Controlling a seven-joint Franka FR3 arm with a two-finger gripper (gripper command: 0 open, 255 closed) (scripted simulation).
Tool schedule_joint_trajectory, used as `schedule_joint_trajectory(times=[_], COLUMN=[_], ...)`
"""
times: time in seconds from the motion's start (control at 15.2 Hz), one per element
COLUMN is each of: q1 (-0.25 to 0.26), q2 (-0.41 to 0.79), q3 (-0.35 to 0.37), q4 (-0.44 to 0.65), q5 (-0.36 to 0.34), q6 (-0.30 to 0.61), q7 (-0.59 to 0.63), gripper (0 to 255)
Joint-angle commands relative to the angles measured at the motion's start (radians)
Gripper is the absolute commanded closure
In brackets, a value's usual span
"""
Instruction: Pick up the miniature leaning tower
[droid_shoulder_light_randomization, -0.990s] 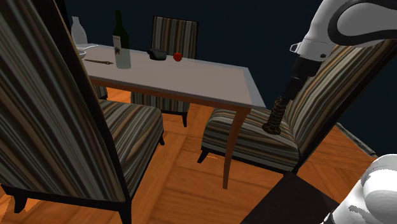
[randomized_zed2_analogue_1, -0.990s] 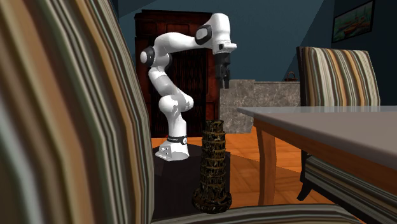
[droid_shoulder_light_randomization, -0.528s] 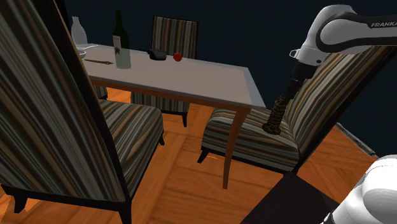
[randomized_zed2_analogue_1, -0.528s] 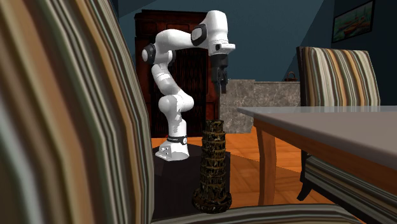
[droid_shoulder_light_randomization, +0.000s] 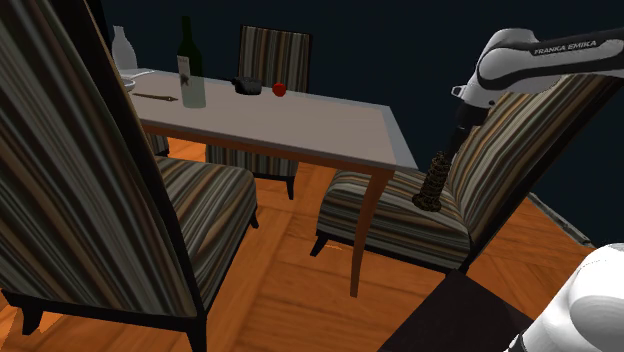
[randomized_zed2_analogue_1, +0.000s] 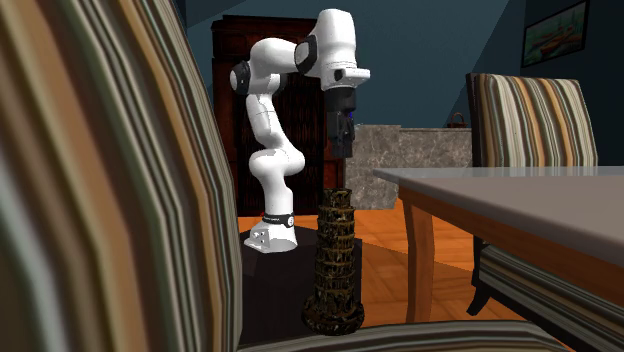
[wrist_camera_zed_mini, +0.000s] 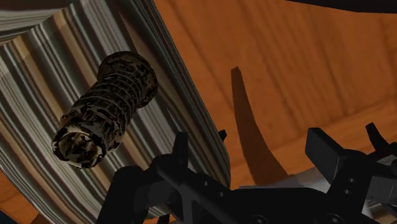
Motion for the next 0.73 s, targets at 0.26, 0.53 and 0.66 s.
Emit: schedule_joint_trajectory(times=[0.26,0.53,0.66], q1=[0.001,-0.005,-0.018], q2=[0.19,0.347,0.433], q3=[-0.124,-0.196,-0.224], q4=[0.128,0.248,0.317], q5=[0.049,0.131,0.185], q6=[0.062,0.082,0.084], q7=[-0.183,-0.318,-0.389], gripper=[0,0,0])
